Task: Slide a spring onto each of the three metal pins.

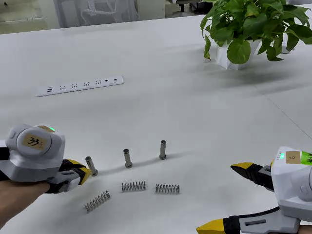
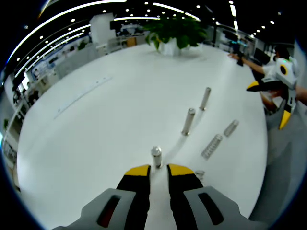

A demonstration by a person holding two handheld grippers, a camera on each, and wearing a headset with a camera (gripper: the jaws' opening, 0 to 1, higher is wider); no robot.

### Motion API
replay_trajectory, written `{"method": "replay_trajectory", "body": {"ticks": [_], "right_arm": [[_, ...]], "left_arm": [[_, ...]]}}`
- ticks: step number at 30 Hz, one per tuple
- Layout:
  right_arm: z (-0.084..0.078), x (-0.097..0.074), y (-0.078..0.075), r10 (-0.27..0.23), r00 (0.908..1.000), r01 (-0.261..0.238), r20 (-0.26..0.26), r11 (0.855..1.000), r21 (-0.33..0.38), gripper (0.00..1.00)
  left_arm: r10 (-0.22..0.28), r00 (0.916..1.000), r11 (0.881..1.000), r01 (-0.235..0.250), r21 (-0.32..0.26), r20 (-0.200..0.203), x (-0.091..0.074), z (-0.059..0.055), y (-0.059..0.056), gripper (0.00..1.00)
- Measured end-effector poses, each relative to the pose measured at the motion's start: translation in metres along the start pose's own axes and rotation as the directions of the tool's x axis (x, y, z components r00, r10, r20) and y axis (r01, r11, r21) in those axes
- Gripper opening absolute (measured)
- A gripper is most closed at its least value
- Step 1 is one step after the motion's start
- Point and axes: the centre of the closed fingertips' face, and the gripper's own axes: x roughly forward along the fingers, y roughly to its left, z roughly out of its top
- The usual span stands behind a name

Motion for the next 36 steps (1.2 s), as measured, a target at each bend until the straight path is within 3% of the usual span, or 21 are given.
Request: {"method": "replay_trajectory", "body": {"ticks": [3,12,17,20,22,28,36], "right_arm": [[0.0,0.0,0.0,-0.001,1.0,0.001,0.001,1.0,-0.002,0.98],[0.002,0.0,-0.001,-0.001,1.0,0.001,0.005,1.0,-0.003,0.98],[0.002,-0.001,0.0,0.001,1.0,-0.001,0.006,1.0,-0.004,0.99],[0.002,0.0,0.0,0.003,1.0,-0.003,0.002,1.0,-0.009,0.99],[0.002,0.0,0.0,0.005,1.0,-0.005,-0.002,1.0,-0.013,0.99],[0.005,0.0,-0.003,0.005,1.0,-0.005,-0.002,1.0,-0.024,0.99],[0.01,0.0,-0.008,0.001,1.0,-0.001,0.0,0.999,-0.033,0.99]], "left_arm": [[-0.002,0.9999,1.0,0.002,-0.004,0.015,-0.002,0.001,-0.002,0.19],[-0.024,0.9987,1.0,0.025,-0.009,0.045,-0.006,-0.001,-0.01,0.55],[-0.072,0.9938,0.997,0.075,-0.029,0.085,-0.008,-0.002,-0.021,0.79],[-0.103,0.9893,0.995,0.104,-0.002,0.103,-0.007,-0.004,-0.029,1.0],[-0.119,0.9874,0.993,0.116,0.027,0.105,-0.01,-0.007,-0.032,1.0],[-0.123,0.9835,0.992,0.125,-0.003,0.133,-0.017,-0.009,-0.036,1.0],[-0.082,0.9717,0.996,0.09,-0.027,0.221,-0.035,-0.001,-0.035,1.0]]}}
